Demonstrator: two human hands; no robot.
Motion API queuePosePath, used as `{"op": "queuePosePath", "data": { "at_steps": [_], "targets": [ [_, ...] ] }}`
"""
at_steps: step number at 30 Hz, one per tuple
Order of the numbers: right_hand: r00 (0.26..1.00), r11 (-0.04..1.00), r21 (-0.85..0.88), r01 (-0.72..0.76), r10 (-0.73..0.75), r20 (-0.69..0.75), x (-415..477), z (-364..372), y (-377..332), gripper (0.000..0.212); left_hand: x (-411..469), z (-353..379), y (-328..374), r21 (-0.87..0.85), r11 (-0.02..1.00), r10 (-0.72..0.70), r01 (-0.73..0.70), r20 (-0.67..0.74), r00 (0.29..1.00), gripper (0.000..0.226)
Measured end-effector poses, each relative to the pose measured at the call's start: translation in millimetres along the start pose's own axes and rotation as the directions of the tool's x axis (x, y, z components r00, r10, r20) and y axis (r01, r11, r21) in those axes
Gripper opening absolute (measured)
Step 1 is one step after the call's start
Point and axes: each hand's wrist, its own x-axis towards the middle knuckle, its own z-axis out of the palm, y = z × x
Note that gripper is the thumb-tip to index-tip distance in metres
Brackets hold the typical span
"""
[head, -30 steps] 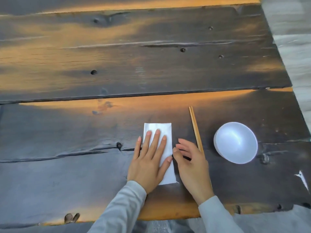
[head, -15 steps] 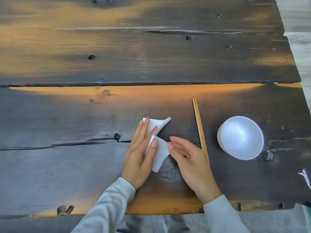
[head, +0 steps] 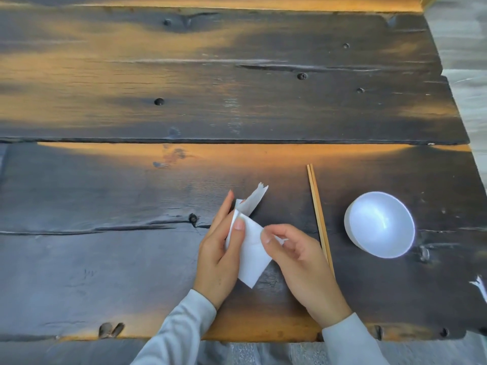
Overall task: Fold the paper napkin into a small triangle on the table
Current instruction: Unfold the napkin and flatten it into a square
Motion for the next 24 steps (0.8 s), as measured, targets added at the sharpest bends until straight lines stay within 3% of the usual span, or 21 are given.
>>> {"op": "queuePosePath", "data": {
  "at_steps": [5, 9, 14, 24],
  "targets": [
    [0.975, 0.965, 0.207, -0.162, 0.189, -0.118, 16, 1, -19, 0.042, -13, -3, 9, 0.118, 0.971, 0.200, -0.208, 0.083, 0.976, 0.039],
    [0.951, 0.908, 0.331, -0.256, 0.298, -0.083, 27, -9, -42, 0.055, -20, -3, 10, 0.214, 0.919, 0.317, -0.331, 0.100, 0.943, 0.042],
    [0.944, 0.908, 0.303, -0.289, 0.323, -0.067, 34, -13, -53, 0.051, -21, -2, 11, 0.211, 0.885, 0.406, -0.416, 0.090, 0.910, 0.041],
    [0.952, 0.907, 0.353, -0.229, 0.285, -0.115, 38, -9, -51, 0.032, -17, 2, 10, 0.210, 0.907, 0.359, -0.364, 0.065, 0.931, 0.043]
  ]
}}
